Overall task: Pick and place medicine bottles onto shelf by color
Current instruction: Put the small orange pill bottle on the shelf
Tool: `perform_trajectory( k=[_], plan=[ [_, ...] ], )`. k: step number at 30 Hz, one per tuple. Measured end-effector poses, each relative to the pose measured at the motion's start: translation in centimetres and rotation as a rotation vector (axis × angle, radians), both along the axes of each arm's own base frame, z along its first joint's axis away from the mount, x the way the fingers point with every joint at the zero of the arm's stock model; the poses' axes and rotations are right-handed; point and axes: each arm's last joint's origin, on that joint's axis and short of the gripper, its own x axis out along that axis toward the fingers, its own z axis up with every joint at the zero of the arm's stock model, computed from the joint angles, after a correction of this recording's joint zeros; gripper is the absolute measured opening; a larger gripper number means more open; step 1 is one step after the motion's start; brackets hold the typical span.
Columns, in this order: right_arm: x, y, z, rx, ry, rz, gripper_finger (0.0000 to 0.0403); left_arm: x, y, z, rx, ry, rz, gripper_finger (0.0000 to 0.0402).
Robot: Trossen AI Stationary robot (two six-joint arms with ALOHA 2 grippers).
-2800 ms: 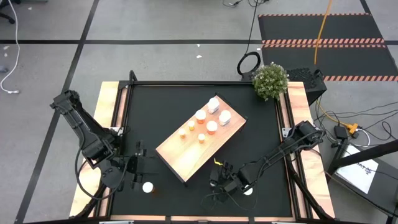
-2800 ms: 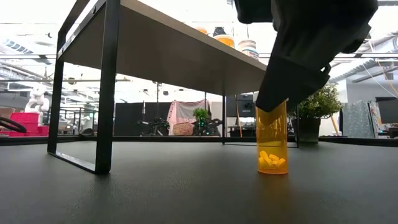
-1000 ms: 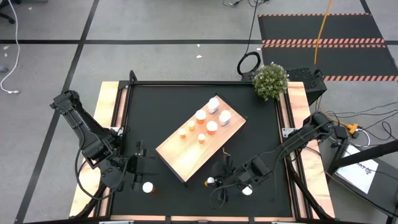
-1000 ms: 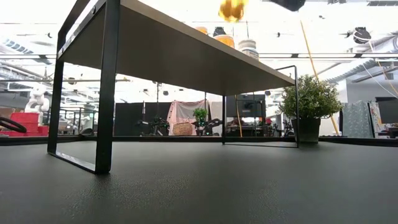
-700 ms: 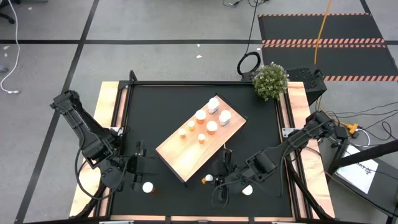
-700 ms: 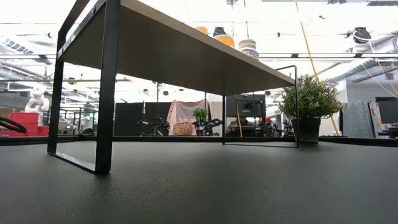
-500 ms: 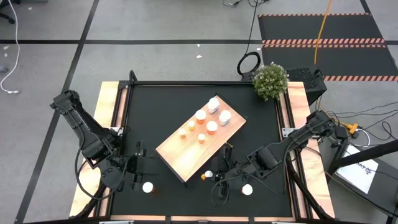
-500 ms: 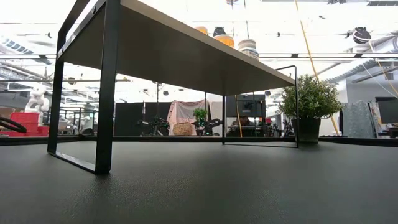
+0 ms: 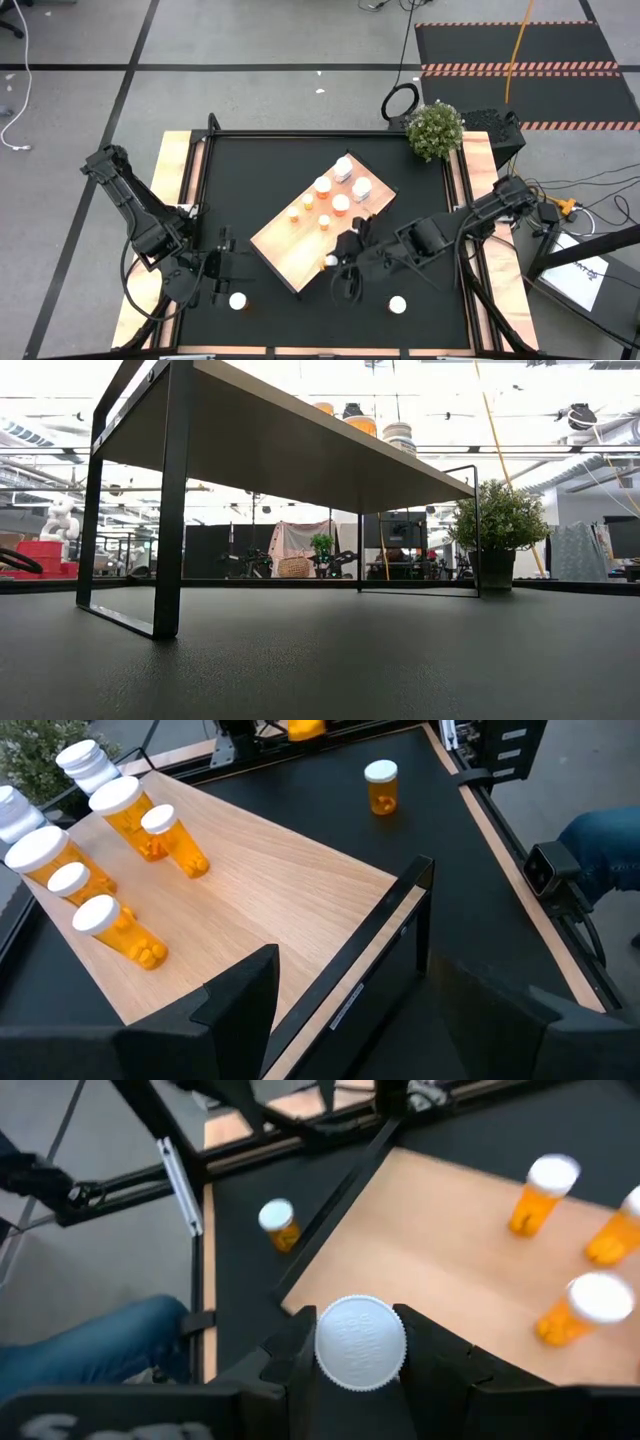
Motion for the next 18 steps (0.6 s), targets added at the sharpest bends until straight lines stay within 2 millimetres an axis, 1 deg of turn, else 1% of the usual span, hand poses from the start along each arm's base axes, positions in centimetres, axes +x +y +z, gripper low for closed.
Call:
perform_trajectory(
  k=[6,13,18],
  plan=[
    [1.2,-1.8,0.5,-0.002,-0.046,0.023,0.0114,0.3,0.3,0.0,0.003,-0.001,0.017,0.0257],
    [2.2,-4.3,0.6,-0.012,-0.052,-0.007,0.0114,0.6,0.6,0.0,0.012,0.0,0.028,0.0257],
    [2.7,-5.6,0.7,-0.033,-0.062,-0.04,0.0114,0.6,0.6,0.0,0.025,-0.001,0.02,0.0257]
  ],
)
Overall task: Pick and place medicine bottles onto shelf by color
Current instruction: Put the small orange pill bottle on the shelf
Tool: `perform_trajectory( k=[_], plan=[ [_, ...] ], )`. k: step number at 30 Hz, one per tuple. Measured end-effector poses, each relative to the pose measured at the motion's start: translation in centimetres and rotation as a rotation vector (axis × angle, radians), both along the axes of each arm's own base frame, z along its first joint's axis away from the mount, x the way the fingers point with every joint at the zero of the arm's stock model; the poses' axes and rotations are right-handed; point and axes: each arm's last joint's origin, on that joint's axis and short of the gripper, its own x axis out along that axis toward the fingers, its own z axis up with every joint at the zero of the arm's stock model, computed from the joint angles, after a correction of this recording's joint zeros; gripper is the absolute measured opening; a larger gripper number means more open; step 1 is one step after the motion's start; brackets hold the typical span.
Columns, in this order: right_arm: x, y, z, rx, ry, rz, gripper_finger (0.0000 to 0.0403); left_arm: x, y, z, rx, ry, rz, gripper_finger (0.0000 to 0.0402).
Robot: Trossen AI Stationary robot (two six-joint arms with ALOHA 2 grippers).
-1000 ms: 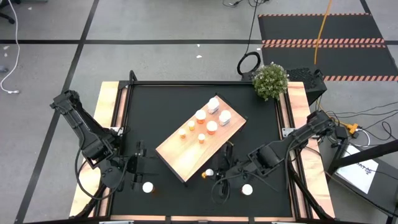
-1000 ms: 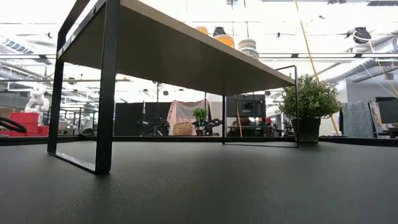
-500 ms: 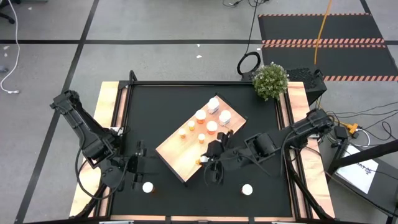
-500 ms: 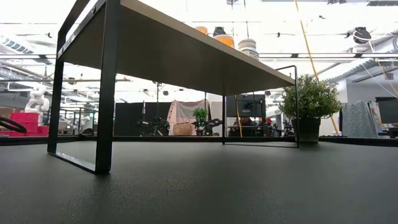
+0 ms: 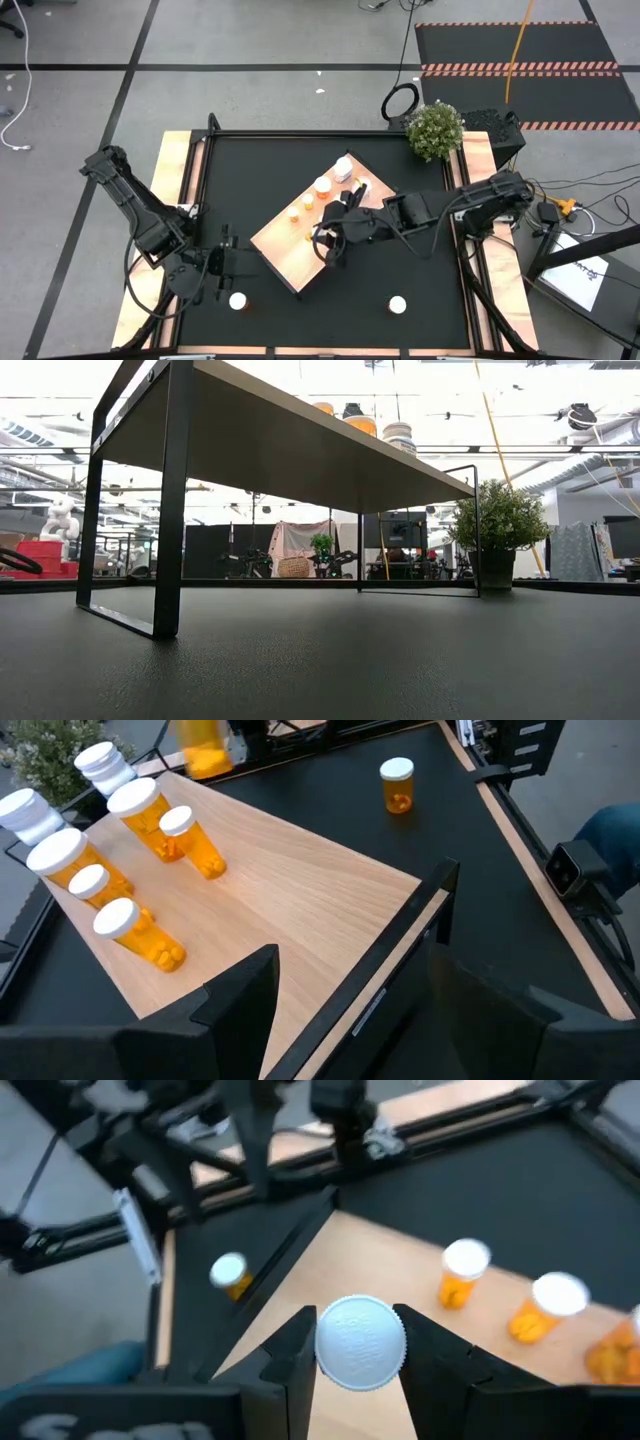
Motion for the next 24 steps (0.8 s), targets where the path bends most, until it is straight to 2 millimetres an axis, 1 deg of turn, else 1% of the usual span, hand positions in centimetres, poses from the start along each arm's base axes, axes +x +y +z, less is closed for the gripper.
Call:
perform_trajectory(
  k=[5,9,12,16,20,24],
  plan=[
    [0.6,-0.9,0.4,-0.019,-0.067,-0.059,0.0115,0.0,0.0,0.0,0.012,-0.002,-0.009,0.0257],
    [1.0,-1.2,0.7,-0.033,-0.106,-0.054,0.0116,0.1,-0.1,0.2,0.013,-0.018,-0.021,0.0257],
    [1.1,-1.7,0.7,-0.026,-0.105,-0.061,0.0117,0.2,-0.2,0.3,0.01,-0.032,-0.028,0.0257],
    [1.7,-2.4,0.2,0.008,-0.091,-0.064,0.0118,0.2,-0.2,0.3,0.01,-0.033,-0.028,0.0257],
    [2.0,-3.3,0.7,0.041,-0.137,-0.06,0.0118,0.3,-0.1,0.3,0.015,-0.034,-0.027,0.0257],
    [2.1,-3.5,0.7,0.024,-0.131,-0.06,0.0118,0.4,0.0,0.3,0.015,-0.035,-0.021,0.0257]
  ],
)
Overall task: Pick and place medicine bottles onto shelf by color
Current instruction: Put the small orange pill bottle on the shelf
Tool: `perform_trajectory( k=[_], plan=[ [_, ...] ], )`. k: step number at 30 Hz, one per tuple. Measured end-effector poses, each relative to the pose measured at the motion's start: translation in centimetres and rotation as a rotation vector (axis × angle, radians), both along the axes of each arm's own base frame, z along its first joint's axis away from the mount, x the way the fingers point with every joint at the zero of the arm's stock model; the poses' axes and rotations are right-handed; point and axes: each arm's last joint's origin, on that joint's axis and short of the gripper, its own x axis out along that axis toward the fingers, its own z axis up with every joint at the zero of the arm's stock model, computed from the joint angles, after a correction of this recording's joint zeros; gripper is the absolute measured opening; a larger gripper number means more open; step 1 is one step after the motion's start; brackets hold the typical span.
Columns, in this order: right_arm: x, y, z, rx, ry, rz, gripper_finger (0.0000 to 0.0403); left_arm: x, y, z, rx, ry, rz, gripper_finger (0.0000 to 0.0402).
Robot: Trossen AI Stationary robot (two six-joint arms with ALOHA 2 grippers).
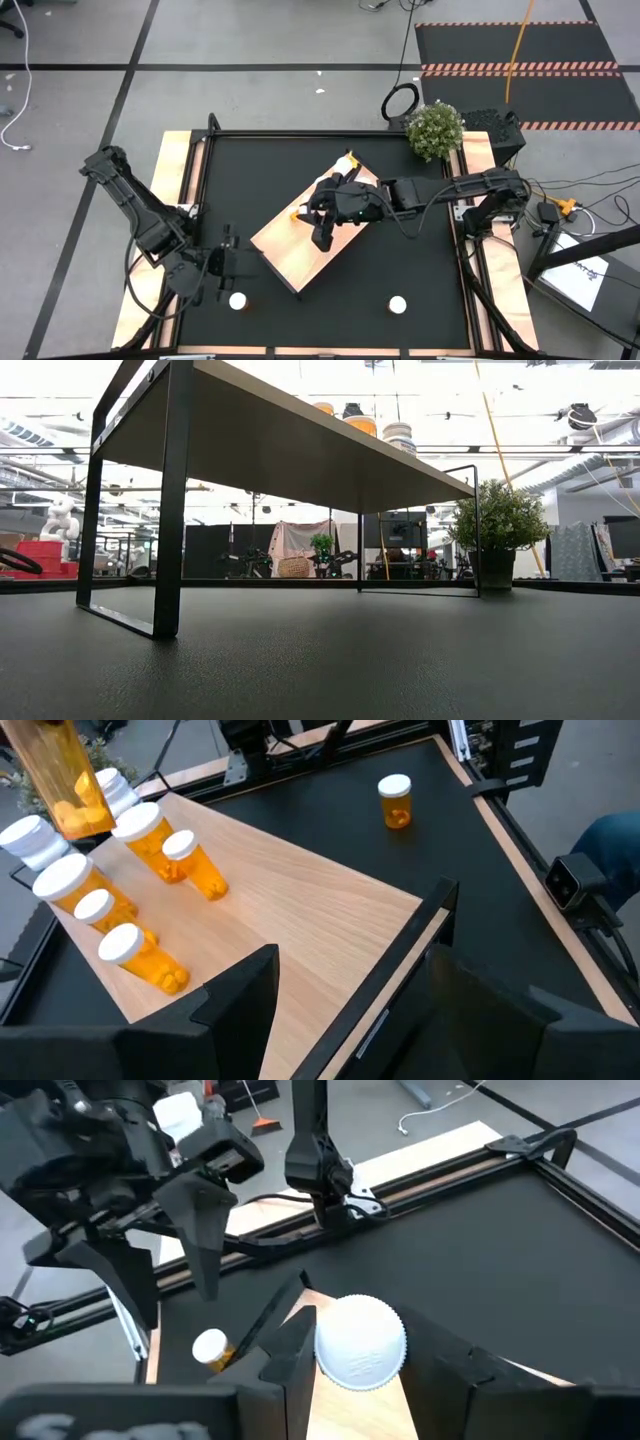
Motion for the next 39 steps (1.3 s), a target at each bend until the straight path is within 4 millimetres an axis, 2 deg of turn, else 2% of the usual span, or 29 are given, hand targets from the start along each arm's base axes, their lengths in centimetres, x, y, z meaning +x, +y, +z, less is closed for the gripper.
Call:
perform_trajectory(
  k=[4,14,21,32,39],
  plan=[
    [0.3,0.1,-0.4,-0.038,0.013,-0.025,0.0118,0.2,0.2,0.0,0.001,0.0,0.011,0.0257],
    [1.0,1.5,-3.6,-0.071,0.164,-0.065,0.0118,0.2,0.2,0.0,-0.015,0.004,0.016,0.0257],
    [1.6,2.1,-4.9,-0.081,0.203,-0.057,0.0118,0.2,0.2,0.0,-0.016,0.003,0.016,0.0257],
    [1.2,2.4,-7.6,-0.055,0.288,-0.068,0.0119,0.2,0.2,0.0,-0.017,0.003,0.016,0.0257],
    [1.1,2.4,-8.2,-0.038,0.306,-0.059,0.0119,0.2,0.2,0.0,-0.018,0.003,0.017,0.0257]
  ],
)
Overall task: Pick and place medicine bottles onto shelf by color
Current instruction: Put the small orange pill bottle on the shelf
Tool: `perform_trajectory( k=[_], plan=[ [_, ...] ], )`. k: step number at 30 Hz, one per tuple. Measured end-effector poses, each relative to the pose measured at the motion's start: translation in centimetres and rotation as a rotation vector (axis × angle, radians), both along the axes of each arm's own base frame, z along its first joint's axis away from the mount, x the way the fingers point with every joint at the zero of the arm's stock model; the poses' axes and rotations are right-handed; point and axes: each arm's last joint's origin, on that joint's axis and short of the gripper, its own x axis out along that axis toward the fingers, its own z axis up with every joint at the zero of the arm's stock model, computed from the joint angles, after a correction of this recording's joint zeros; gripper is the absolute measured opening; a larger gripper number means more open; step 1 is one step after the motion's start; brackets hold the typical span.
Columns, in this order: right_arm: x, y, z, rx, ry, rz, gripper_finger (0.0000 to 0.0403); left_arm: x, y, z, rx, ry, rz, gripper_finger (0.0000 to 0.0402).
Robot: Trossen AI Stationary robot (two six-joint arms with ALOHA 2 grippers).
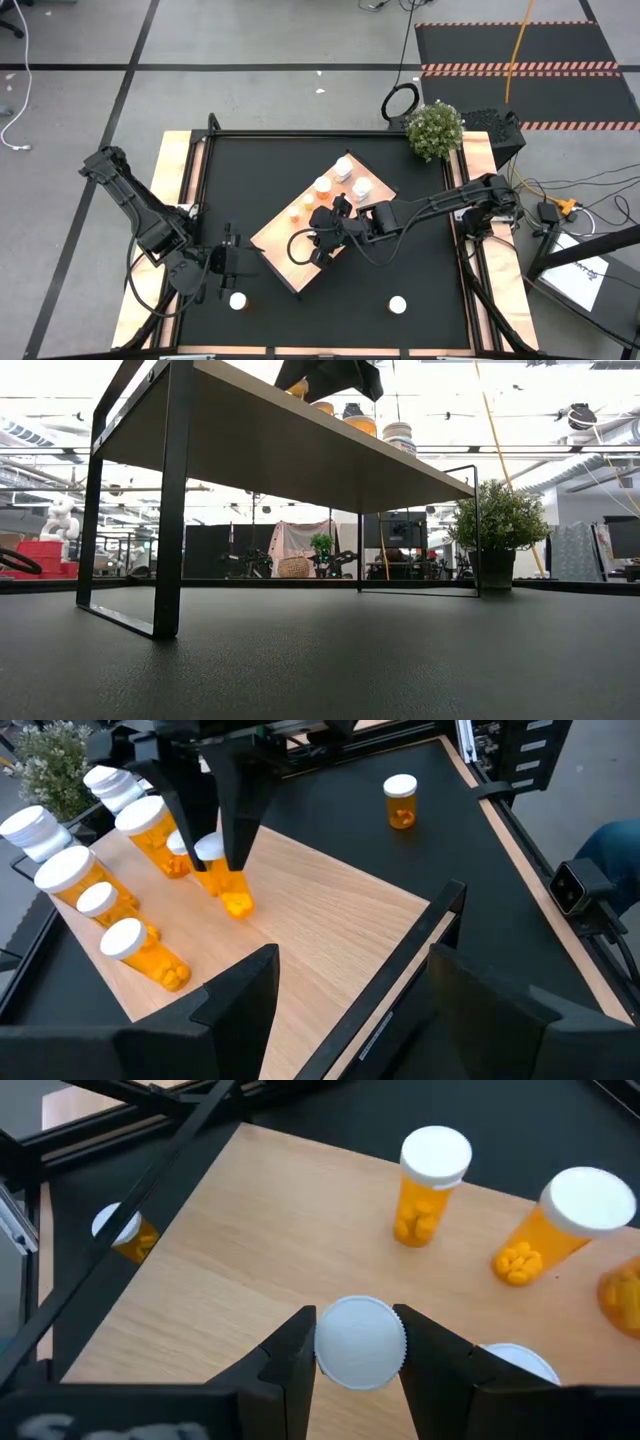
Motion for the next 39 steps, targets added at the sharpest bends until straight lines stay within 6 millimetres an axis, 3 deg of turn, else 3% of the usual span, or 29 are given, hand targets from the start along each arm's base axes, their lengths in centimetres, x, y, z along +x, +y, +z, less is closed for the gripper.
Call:
perform_trajectory(
  k=[25,39],
  plan=[
    [0.03,0.07,-0.03,0.005,0.004,0.033,0.012,0.0,0.0,0.0,-0.003,0.0,0.002,0.0257],
    [0.03,0.07,-0.03,0.005,0.003,0.032,0.0164,0.0,0.0,0.0,-0.003,0.0,0.002,0.0257]
  ],
)
